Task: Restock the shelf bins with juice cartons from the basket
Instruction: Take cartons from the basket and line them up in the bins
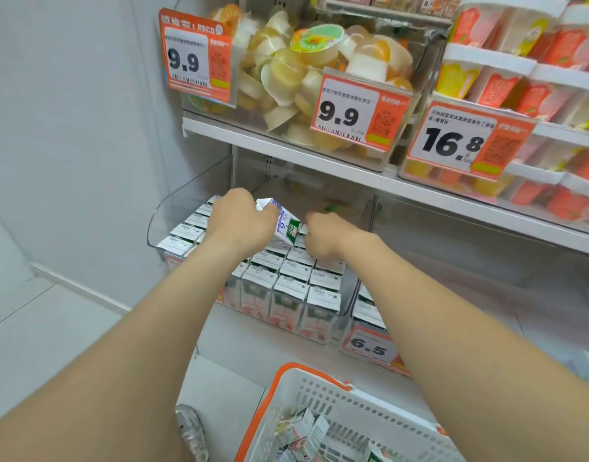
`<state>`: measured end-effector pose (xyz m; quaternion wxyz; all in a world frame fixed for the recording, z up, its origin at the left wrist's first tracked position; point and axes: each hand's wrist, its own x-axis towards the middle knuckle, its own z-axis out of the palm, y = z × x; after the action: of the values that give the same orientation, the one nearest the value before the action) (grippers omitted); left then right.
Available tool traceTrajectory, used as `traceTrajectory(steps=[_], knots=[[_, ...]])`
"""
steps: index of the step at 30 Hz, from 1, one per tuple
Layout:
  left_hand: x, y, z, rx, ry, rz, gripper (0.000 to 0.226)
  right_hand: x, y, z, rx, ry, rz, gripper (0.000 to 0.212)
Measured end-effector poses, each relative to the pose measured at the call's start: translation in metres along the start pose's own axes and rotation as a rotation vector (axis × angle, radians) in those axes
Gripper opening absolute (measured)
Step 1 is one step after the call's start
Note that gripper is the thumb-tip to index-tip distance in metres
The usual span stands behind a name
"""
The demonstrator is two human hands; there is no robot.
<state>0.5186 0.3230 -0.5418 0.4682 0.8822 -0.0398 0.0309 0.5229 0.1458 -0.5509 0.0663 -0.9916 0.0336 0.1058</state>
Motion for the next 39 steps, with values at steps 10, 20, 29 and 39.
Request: traceTrajectory(steps=[10,20,29,39], knots=[[-0.037,0.031,0.005,-0.326,-0.070,-0.194,0.037,-0.110,-0.002,0.004,0.507,0.521,-0.078,0.041],[-0.140,0.076,0.040,-0.547,-0.541,-0.148,0.030,-0.204,0.084,0.019,1.315,0.509,0.094,0.024],[-0.158,0.099,0.090,-0.372,-0.753,-0.052,0.026,-0.230,0.134,0.003,1.402,0.356,0.213,0.035],[-0.179,0.116,0.136,-0.310,-0.739,0.092,0.020,-0.248,0.162,-0.004,1.177,0.369,0.318,0.017]])
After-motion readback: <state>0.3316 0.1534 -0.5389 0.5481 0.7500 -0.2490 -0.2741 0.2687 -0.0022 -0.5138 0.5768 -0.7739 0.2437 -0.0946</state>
